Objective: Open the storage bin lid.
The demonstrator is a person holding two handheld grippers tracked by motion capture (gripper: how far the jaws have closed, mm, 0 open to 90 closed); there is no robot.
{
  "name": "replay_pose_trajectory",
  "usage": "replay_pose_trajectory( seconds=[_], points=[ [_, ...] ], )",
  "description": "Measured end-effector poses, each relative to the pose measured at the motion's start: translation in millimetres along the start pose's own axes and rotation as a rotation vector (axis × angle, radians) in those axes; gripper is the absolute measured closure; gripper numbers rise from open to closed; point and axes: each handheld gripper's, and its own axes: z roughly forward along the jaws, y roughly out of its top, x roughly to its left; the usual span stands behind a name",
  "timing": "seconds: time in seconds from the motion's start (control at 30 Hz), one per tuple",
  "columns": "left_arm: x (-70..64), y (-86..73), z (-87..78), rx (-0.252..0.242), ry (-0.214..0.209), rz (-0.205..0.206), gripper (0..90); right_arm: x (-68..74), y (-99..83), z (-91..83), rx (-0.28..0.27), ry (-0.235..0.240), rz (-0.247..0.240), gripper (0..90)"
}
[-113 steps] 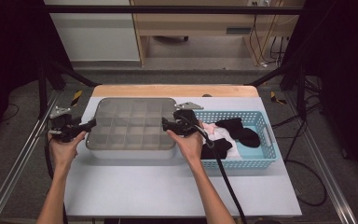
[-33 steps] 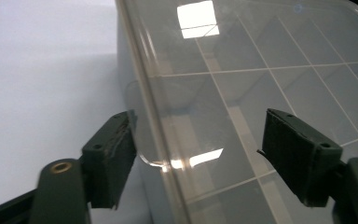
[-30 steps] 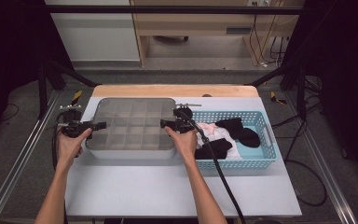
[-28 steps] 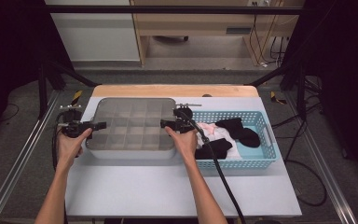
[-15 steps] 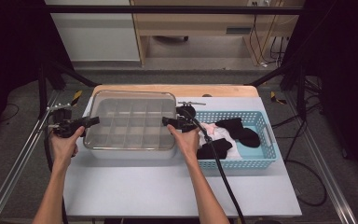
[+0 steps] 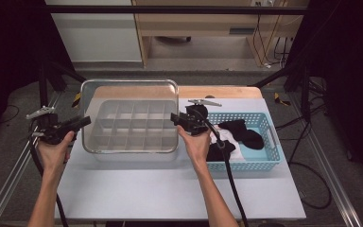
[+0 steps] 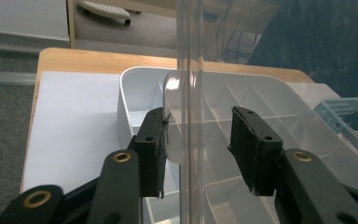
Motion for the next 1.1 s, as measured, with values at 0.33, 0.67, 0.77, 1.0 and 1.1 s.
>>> replay_pose_trajectory(
  seconds=[0.33,0.67,0.77,1.0,1.1],
  points=[
    [-18.3,-5.9,-32.9,-0.040,-0.012,0.041,57.9,12.0,-3.9,-38.8,-0.029,0.064,-0.064,69.2],
    [-36.7,-27.0,-60.1,-0.061,-0.032,0.055,58.0,15.3,-23.5,-75.4,-0.020,0.138,-0.100,72.4],
    [-43.7,-33.8,-64.7,-0.061,-0.035,0.064,58.1,15.8,-28.7,-86.0,-0.020,0.136,-0.118,72.6],
    [-55.9,-46.5,-75.1,-0.053,-0.037,0.082,58.1,14.5,-43.3,-103.5,-0.016,0.148,-0.133,73.1],
    [-59.8,-54.2,-79.8,-0.043,-0.038,0.083,58.4,12.9,-54.9,-111.3,-0.004,0.157,-0.136,73.3]
  ],
)
